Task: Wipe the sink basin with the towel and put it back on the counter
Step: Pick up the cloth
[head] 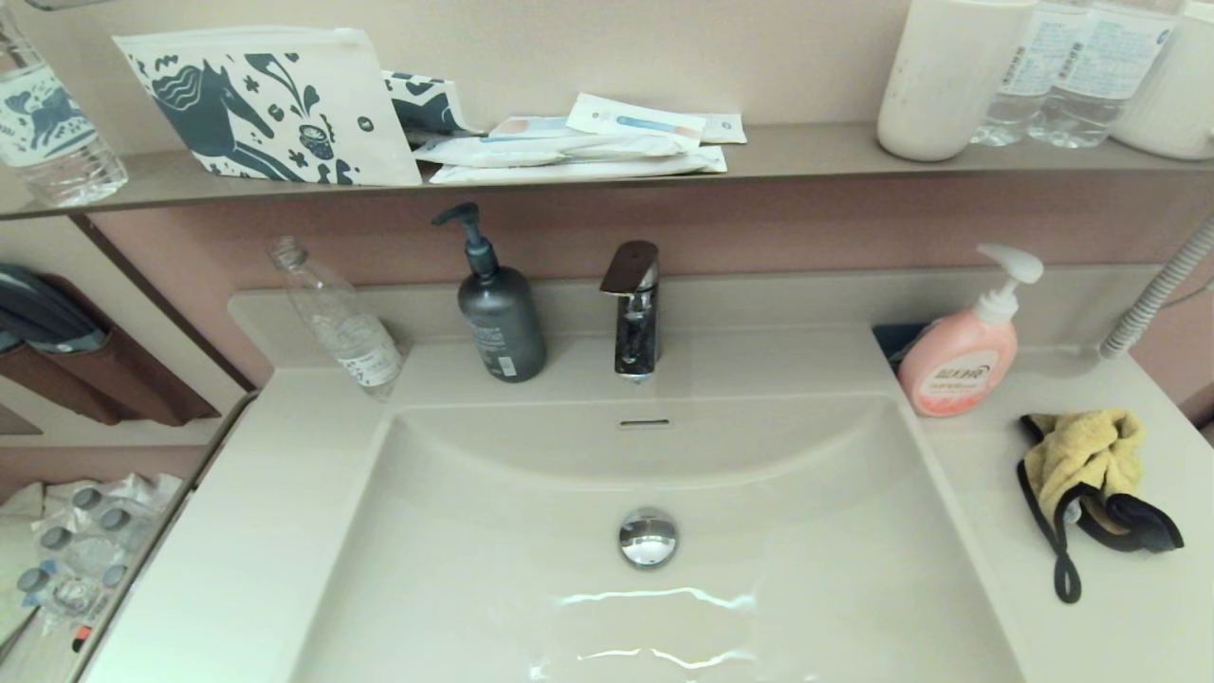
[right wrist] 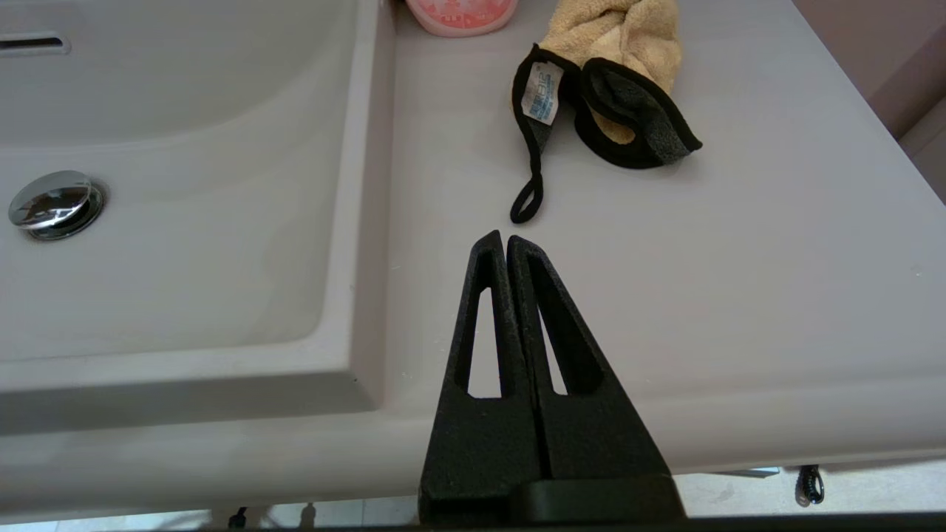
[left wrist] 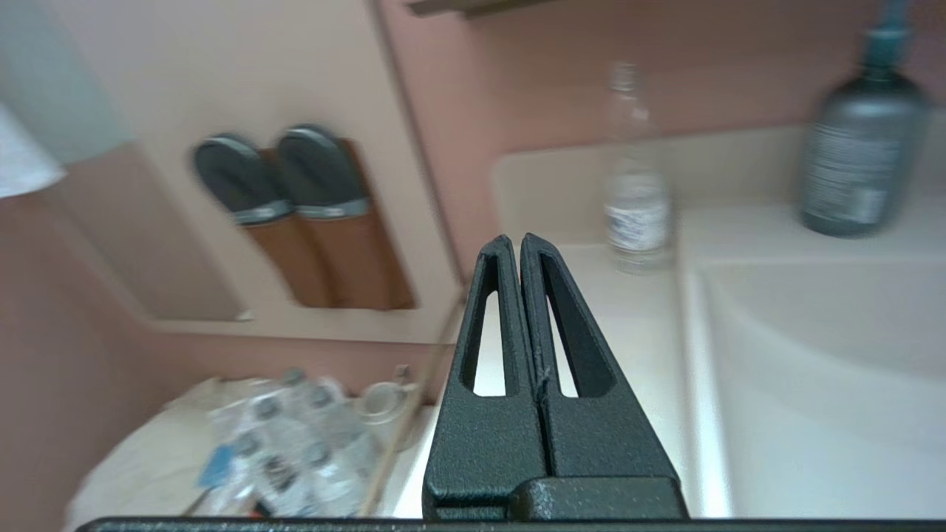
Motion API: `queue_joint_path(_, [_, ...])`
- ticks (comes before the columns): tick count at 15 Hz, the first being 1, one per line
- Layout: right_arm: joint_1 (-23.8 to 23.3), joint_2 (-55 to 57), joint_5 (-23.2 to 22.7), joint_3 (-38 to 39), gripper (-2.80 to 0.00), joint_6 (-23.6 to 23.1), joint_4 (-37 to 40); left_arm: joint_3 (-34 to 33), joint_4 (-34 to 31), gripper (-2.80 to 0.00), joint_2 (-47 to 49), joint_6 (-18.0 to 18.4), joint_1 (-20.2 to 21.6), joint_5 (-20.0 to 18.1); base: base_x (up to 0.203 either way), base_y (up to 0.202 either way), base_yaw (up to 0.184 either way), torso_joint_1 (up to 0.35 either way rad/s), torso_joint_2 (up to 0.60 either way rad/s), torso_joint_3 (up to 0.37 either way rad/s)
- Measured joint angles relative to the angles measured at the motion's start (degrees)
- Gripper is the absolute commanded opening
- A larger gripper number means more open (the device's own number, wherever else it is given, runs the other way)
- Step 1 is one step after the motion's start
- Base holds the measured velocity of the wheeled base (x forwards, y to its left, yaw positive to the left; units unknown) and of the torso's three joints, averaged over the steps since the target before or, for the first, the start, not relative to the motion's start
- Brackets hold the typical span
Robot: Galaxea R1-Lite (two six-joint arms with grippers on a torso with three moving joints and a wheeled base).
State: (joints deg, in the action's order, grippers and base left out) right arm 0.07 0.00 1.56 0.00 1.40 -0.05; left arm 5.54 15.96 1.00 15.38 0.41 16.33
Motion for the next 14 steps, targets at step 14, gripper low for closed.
queue_joint_path(14, [0.0,0.0,0.0,0.0,-2.8,0.0,0.0,-5.5,-15.8,-2.8,-1.1,-11.3,0.0,-16.8,0.0,0.0,0.0,0.0,0.0,0.0])
